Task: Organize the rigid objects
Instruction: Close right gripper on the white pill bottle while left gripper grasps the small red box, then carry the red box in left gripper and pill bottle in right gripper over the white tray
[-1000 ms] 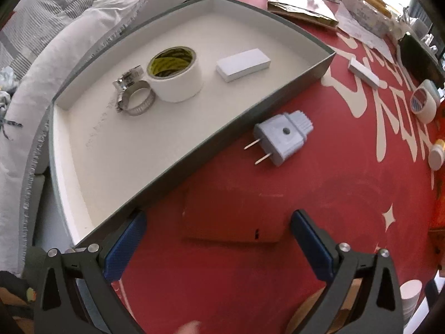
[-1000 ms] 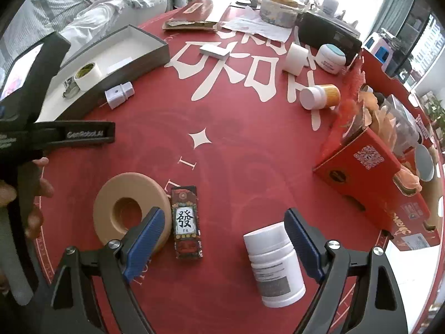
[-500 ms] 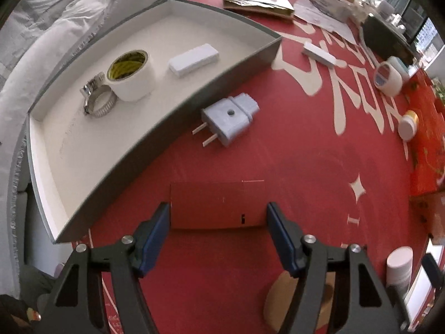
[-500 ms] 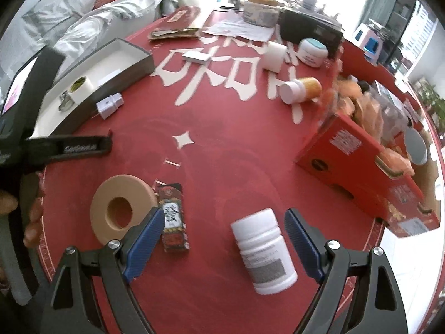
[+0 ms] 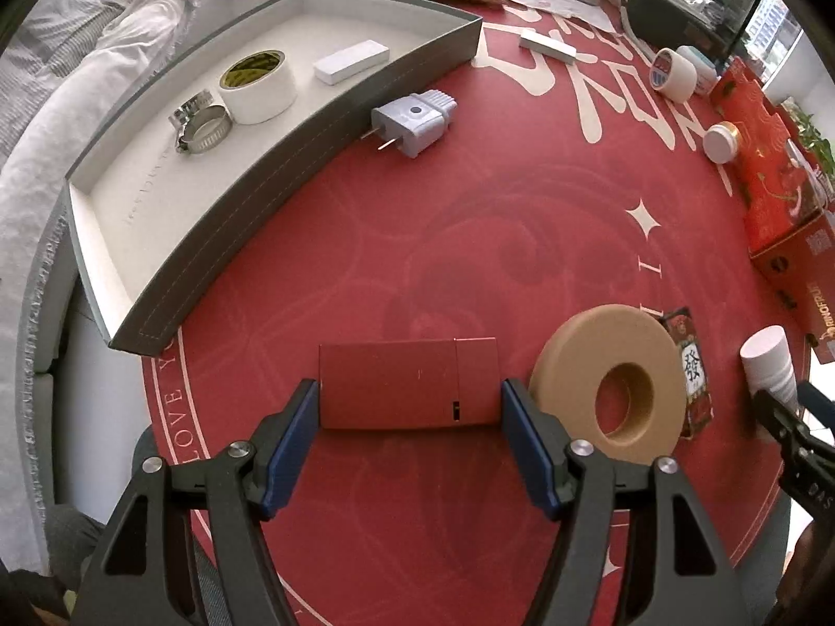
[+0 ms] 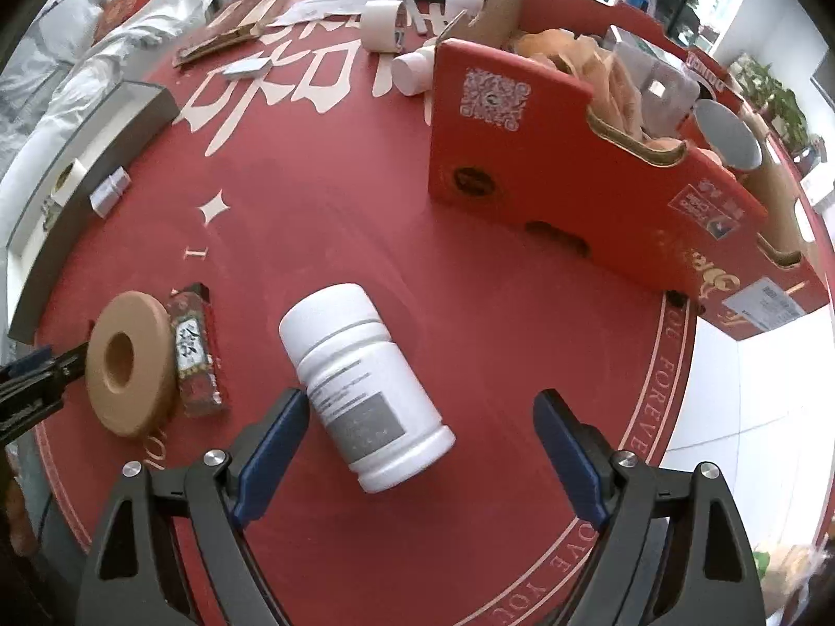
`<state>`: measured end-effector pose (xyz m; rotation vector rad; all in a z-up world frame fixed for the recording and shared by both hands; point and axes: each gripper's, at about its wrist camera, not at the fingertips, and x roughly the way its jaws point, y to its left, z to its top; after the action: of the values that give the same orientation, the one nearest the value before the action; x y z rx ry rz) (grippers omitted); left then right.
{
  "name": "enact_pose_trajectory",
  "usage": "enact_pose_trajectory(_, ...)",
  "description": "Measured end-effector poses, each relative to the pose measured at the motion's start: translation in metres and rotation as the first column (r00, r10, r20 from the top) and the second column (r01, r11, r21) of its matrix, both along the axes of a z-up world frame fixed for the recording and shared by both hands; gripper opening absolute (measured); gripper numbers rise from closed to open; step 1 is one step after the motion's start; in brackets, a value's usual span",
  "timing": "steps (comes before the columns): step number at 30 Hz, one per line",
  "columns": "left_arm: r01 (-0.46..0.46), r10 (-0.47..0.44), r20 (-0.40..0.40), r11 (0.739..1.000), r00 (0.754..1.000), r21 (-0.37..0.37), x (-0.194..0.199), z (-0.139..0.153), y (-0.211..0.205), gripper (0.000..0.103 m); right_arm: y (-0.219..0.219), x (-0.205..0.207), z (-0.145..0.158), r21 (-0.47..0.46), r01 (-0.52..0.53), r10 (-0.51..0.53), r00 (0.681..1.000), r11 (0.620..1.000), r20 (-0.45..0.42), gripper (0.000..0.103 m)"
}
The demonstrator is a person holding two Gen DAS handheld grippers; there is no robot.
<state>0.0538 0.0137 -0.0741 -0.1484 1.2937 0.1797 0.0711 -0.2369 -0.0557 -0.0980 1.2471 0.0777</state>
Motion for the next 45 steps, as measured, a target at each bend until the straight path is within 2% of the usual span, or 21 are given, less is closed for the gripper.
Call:
enact_pose_trajectory(6, 0.001, -0.001, 0.006, 1.0, 1.0, 0.001, -0.001, 0.0, -0.001, 0.072, 0.017, 0.014, -0.006, -0.037, -0.1, 0.1, 0.995, 0.994, -0.003, 0.088)
enact_pose_trajectory(11, -0.001, 0.001, 0.009, 1.0, 1.0, 0.004, -0.005, 0.002, -0.007, 0.072, 0.022, 0.016, -0.013, -0.017, -0.104, 0.103, 0.994, 0.994, -0.042, 0.07)
enact_pose_trajectory(12, -0.001, 0.001, 0.009, 1.0, 1.0, 0.005, -0.005, 0.002, -0.004, 0.072, 0.021, 0.015, -0.013, 0.0, -0.099, 0.099, 0.994, 0.995, -0.045, 0.063)
enact_pose_trajectory(14, -0.002, 0.002, 0.012, 1.0, 1.0, 0.006, -0.004, 0.001, -0.002, 0.073, 0.021, 0.013, -0.013, 0.016, -0.088, 0.089, 0.995, 0.996, -0.052, 0.058)
enact_pose_trajectory(16, -0.003, 0.003, 0.013, 1.0, 1.0, 0.007, -0.005, 0.001, -0.002, 0.073, 0.022, 0.01, -0.012, 0.018, -0.085, 0.086, 0.995, 0.996, -0.052, 0.047)
enact_pose_trajectory(18, -0.004, 0.004, 0.013, 1.0, 1.0, 0.006, -0.004, 0.001, -0.002, 0.072, 0.022, 0.009, -0.011, 0.023, -0.079, 0.08, 0.995, 0.997, -0.057, 0.042)
enact_pose_trajectory(23, -0.007, 0.007, 0.005, 1.0, 1.0, 0.0, -0.005, 0.003, 0.0, 0.072, 0.021, 0.005, -0.009, 0.066, -0.055, 0.06, 0.995, 0.996, -0.079, 0.041)
enact_pose_trajectory(27, 0.002, -0.002, -0.003, 1.0, 1.0, 0.002, -0.008, 0.004, -0.001, 0.072, 0.021, -0.003, 0.002, 0.076, -0.045, 0.05, 0.997, 0.996, -0.061, 0.041)
enact_pose_trajectory(34, 0.02, -0.02, 0.037, 1.0, 0.999, -0.004, -0.015, 0.015, -0.002, 0.072, 0.025, -0.014, 0.019, 0.124, -0.034, 0.039, 0.999, 0.992, -0.038, 0.041)
enact_pose_trajectory(41, 0.006, -0.005, 0.058, 1.0, 0.998, -0.023, -0.02, 0.021, 0.002, 0.072, 0.025, -0.017, 0.015, 0.122, -0.025, 0.032, 0.998, 0.992, -0.053, 0.041)
enact_pose_trajectory(45, 0.01, -0.008, 0.07, 1.0, 0.998, -0.023, -0.024, 0.025, 0.002, 0.072, 0.026, -0.004, 0.003, 0.119, -0.01, 0.017, 0.998, 0.993, -0.059, 0.041)
